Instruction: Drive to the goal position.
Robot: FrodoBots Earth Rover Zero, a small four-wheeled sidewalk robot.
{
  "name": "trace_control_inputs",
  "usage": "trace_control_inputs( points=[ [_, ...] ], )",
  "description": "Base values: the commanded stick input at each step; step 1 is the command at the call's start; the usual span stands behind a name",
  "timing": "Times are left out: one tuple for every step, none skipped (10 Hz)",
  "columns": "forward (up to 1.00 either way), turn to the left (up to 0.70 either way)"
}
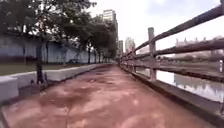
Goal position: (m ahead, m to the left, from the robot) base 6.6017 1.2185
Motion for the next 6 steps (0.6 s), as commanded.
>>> trace_control_inputs(
  points=[
    [0.97, 0.00],
    [0.97, 0.00],
    [0.97, 0.00],
    [0.97, 0.00],
    [0.98, 0.00],
    [0.99, 0.00]
  ],
)
